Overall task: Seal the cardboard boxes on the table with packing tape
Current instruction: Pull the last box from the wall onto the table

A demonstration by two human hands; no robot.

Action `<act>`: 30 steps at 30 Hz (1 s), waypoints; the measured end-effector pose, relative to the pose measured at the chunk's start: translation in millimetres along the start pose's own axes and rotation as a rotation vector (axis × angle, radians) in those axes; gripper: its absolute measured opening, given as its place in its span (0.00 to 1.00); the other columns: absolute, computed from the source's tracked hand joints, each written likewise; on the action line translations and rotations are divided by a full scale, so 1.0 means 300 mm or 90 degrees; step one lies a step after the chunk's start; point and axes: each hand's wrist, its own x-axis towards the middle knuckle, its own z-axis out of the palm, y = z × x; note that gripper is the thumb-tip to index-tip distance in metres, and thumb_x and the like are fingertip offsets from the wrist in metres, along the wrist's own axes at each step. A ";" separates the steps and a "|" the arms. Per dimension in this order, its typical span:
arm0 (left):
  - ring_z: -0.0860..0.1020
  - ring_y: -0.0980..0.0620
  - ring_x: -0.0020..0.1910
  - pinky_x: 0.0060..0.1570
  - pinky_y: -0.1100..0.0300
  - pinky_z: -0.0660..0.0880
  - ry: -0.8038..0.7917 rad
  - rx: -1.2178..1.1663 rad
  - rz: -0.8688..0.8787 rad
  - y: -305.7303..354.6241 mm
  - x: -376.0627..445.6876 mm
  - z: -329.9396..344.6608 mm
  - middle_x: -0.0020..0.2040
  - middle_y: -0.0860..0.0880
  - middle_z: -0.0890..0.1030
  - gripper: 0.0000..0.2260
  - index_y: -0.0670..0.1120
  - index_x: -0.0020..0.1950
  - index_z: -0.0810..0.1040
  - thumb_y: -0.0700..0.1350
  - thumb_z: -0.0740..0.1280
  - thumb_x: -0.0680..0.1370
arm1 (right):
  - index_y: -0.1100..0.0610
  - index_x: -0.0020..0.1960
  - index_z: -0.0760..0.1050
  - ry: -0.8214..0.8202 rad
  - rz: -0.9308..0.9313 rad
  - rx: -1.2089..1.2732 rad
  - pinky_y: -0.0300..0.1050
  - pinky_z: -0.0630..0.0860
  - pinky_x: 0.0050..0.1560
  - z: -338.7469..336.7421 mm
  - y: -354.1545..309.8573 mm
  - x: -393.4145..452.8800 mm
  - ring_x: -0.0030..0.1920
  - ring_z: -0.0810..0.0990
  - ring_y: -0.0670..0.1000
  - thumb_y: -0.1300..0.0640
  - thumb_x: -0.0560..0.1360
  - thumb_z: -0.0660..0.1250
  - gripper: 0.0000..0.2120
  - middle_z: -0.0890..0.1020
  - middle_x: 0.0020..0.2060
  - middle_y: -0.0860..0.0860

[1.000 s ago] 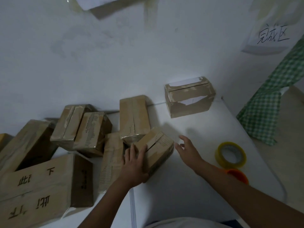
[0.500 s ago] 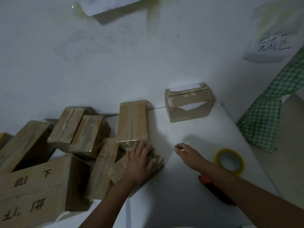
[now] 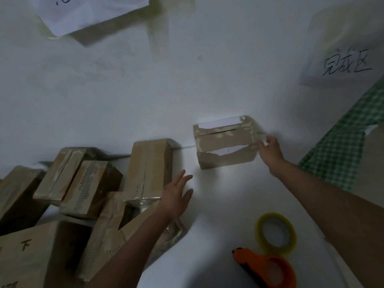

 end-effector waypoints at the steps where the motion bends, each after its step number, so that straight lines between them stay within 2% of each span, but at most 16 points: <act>1: 0.66 0.47 0.74 0.71 0.58 0.62 0.001 -0.013 -0.022 0.004 0.022 0.004 0.79 0.47 0.61 0.20 0.47 0.74 0.69 0.46 0.64 0.82 | 0.60 0.70 0.65 -0.011 0.011 0.004 0.50 0.70 0.58 0.004 -0.004 0.022 0.62 0.73 0.60 0.45 0.80 0.59 0.25 0.71 0.67 0.61; 4: 0.64 0.49 0.75 0.69 0.62 0.59 0.028 -0.090 -0.091 0.010 0.096 0.016 0.78 0.48 0.64 0.20 0.48 0.74 0.69 0.45 0.64 0.82 | 0.56 0.71 0.65 -0.058 0.023 -0.005 0.46 0.68 0.52 0.012 0.006 0.046 0.58 0.74 0.57 0.40 0.81 0.55 0.26 0.75 0.63 0.56; 8: 0.66 0.48 0.74 0.72 0.47 0.65 0.092 -0.232 -0.192 0.023 0.182 0.028 0.76 0.48 0.67 0.21 0.47 0.75 0.67 0.45 0.63 0.82 | 0.56 0.67 0.68 -0.041 -0.034 -0.003 0.43 0.67 0.48 0.028 0.058 -0.068 0.51 0.73 0.51 0.43 0.81 0.55 0.21 0.76 0.54 0.51; 11: 0.65 0.45 0.74 0.72 0.44 0.64 0.135 -0.290 -0.227 0.043 0.222 0.040 0.75 0.44 0.66 0.22 0.44 0.76 0.65 0.44 0.63 0.82 | 0.54 0.64 0.70 -0.086 -0.056 0.030 0.43 0.70 0.47 0.058 0.150 -0.249 0.50 0.77 0.50 0.48 0.82 0.56 0.15 0.79 0.53 0.50; 14: 0.65 0.43 0.73 0.72 0.42 0.65 0.155 -0.359 -0.260 0.048 0.216 0.049 0.75 0.42 0.64 0.24 0.43 0.77 0.60 0.44 0.63 0.82 | 0.55 0.58 0.74 -0.143 -0.004 0.127 0.49 0.78 0.50 0.085 0.222 -0.404 0.47 0.83 0.51 0.51 0.82 0.57 0.12 0.84 0.45 0.50; 16: 0.67 0.43 0.72 0.71 0.41 0.66 0.157 -0.411 -0.283 0.043 0.189 0.046 0.75 0.42 0.66 0.25 0.44 0.78 0.59 0.44 0.62 0.83 | 0.58 0.59 0.74 -0.071 0.024 0.167 0.51 0.78 0.51 0.082 0.227 -0.403 0.47 0.82 0.52 0.52 0.82 0.58 0.12 0.83 0.45 0.50; 18: 0.69 0.43 0.71 0.70 0.41 0.67 0.141 -0.446 -0.297 0.042 0.152 0.045 0.74 0.42 0.67 0.24 0.45 0.78 0.59 0.45 0.62 0.83 | 0.58 0.62 0.72 -0.004 -0.006 0.107 0.49 0.75 0.54 0.072 0.197 -0.345 0.53 0.79 0.52 0.52 0.82 0.58 0.13 0.79 0.53 0.52; 20: 0.69 0.46 0.71 0.70 0.47 0.67 0.128 -0.440 -0.307 0.040 0.115 0.050 0.74 0.43 0.67 0.24 0.47 0.78 0.60 0.46 0.62 0.83 | 0.58 0.67 0.70 -0.029 -0.065 0.051 0.42 0.69 0.56 0.077 0.142 -0.285 0.58 0.74 0.50 0.51 0.82 0.57 0.17 0.75 0.59 0.53; 21: 0.69 0.51 0.69 0.68 0.54 0.67 0.124 -0.423 -0.309 0.042 0.099 0.054 0.75 0.45 0.67 0.24 0.47 0.78 0.61 0.47 0.61 0.83 | 0.58 0.68 0.70 -0.063 -0.080 0.030 0.41 0.67 0.56 0.087 0.115 -0.263 0.58 0.73 0.50 0.51 0.83 0.56 0.18 0.74 0.60 0.53; 23: 0.67 0.57 0.62 0.58 0.67 0.64 0.114 -0.386 -0.302 0.046 0.080 0.058 0.75 0.46 0.66 0.23 0.48 0.78 0.61 0.47 0.61 0.83 | 0.57 0.66 0.71 -0.119 -0.074 -0.006 0.41 0.66 0.54 0.113 0.079 -0.258 0.55 0.73 0.50 0.49 0.83 0.54 0.18 0.76 0.59 0.52; 24: 0.66 0.58 0.60 0.54 0.69 0.62 0.107 -0.379 -0.300 0.050 0.079 0.057 0.75 0.47 0.66 0.23 0.48 0.78 0.61 0.47 0.61 0.83 | 0.56 0.65 0.72 -0.130 -0.070 -0.018 0.41 0.66 0.52 0.120 0.073 -0.274 0.53 0.74 0.49 0.48 0.83 0.54 0.17 0.76 0.57 0.52; 26: 0.68 0.56 0.62 0.55 0.65 0.64 0.094 -0.398 -0.294 0.062 0.076 0.047 0.74 0.46 0.68 0.23 0.50 0.78 0.61 0.48 0.61 0.83 | 0.56 0.63 0.73 -0.134 -0.075 -0.021 0.41 0.67 0.50 0.125 0.088 -0.337 0.52 0.74 0.49 0.49 0.83 0.54 0.17 0.77 0.54 0.51; 28: 0.70 0.51 0.66 0.61 0.58 0.68 0.090 -0.401 -0.242 0.072 0.072 0.041 0.74 0.46 0.68 0.24 0.51 0.77 0.61 0.49 0.63 0.82 | 0.55 0.61 0.75 -0.162 -0.073 -0.001 0.44 0.71 0.53 0.131 0.133 -0.436 0.53 0.77 0.50 0.49 0.83 0.55 0.16 0.79 0.52 0.50; 30: 0.66 0.45 0.72 0.69 0.50 0.66 0.071 -0.279 -0.182 0.079 0.077 0.050 0.76 0.46 0.63 0.27 0.52 0.78 0.59 0.55 0.63 0.81 | 0.50 0.59 0.76 -0.244 -0.069 0.009 0.48 0.75 0.58 0.150 0.185 -0.557 0.54 0.79 0.49 0.49 0.83 0.56 0.12 0.80 0.52 0.48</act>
